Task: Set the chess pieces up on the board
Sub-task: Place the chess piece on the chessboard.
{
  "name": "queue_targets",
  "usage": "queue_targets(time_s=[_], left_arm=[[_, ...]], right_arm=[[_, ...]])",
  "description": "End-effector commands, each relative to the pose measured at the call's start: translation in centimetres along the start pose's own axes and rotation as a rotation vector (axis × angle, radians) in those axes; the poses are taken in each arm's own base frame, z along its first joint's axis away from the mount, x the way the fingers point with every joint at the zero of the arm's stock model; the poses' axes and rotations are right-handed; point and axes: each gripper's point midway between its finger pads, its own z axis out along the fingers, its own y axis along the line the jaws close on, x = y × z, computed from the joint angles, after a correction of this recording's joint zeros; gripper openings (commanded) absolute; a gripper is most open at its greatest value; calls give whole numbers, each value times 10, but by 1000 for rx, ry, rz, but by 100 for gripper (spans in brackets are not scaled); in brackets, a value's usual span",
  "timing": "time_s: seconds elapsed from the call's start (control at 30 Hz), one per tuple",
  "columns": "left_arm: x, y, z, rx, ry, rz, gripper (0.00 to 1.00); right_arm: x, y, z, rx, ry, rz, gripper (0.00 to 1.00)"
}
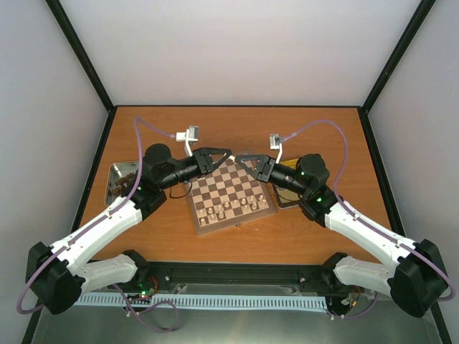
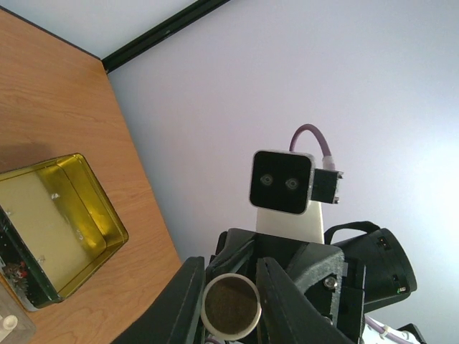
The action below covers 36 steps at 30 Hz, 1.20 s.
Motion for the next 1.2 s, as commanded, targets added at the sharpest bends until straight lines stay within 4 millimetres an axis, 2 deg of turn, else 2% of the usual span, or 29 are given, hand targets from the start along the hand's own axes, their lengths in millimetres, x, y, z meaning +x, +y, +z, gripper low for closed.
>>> queue_targets(time_s=[0.0,0.13,0.2,0.23,0.3,0.33,0.4,0.53,0.6,0.7,0.87,1.03,1.17], left_arm=[[-6,-7,-2,28,-30,2,14],[-5,-3,-2,17,-28,-4,15],[-3,1,-2,4,-26,0,20],[-3,4,-3,-9,-27,2,26],[-2,17,-4,-67,-33,6,47],[0,28,-5,-117,-34,7,56],[1,58,-12,-259,-51,16,66],[3,125,-47,-592,-115,61,73],[0,138,-65,-689,-152,107,75],[-15,136,-89,-776,-222,197,80],[-47,113,-119,-859,-347,355,86],[-62,100,-130,-889,-398,442,89],[-63,101,-134,-908,-409,458,91]], right_arm=[[-1,11,2,-41,-18,5,25],[-5,10,2,-31,-35,10,12],[-6,7,2,-10,-43,12,8],[-6,2,3,18,-37,15,7],[-2,-13,3,109,-10,11,4],[-2,-23,2,179,4,1,3],[9,-53,-5,369,79,-16,3],[29,-106,-34,733,288,-83,3],[39,-121,-45,834,390,-93,3],[53,-130,-54,929,507,-131,3],[80,-132,-55,1027,709,-214,3],[118,-131,-42,1073,930,-309,5],[130,-145,-35,1150,1026,-374,6]])
